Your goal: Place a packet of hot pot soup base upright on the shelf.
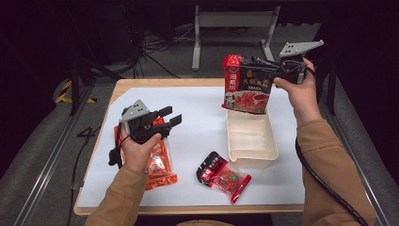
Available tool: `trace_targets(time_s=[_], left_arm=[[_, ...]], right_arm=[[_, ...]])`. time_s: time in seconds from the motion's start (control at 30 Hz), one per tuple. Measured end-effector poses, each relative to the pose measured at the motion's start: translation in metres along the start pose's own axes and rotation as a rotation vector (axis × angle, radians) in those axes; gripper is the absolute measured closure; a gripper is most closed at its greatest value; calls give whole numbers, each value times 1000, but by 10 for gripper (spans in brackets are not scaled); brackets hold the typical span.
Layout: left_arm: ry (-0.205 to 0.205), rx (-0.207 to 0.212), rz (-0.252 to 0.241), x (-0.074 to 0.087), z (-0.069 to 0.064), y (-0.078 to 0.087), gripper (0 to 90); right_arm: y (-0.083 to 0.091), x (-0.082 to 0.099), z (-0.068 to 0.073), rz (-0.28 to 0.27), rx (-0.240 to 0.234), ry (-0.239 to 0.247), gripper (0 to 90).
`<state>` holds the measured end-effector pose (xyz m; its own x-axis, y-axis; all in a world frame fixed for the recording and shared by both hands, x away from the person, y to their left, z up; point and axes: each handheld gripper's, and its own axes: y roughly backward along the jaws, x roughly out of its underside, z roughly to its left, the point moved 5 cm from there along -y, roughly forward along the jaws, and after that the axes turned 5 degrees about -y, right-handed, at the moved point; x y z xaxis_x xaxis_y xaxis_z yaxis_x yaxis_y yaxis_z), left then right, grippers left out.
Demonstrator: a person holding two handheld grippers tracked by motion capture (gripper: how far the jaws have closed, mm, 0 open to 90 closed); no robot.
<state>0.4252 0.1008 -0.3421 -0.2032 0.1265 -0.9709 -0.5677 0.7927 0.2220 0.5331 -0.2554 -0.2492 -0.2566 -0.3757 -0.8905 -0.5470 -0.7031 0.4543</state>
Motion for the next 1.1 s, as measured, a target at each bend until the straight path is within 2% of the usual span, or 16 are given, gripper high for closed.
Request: trace_targets(time_s=[0.2,0.47,1.1], left_arm=[[3,1,5,1,0,-1,479],[6,1,10,2,1,-2,473],[18,-18,23,4,3,-3,410]], right_arm=[[0,7,-8,-19,6,-20,810],[-5,20,-16,-26,6,-14,809],[-18,44,-20,-12,-5,-29,798]])
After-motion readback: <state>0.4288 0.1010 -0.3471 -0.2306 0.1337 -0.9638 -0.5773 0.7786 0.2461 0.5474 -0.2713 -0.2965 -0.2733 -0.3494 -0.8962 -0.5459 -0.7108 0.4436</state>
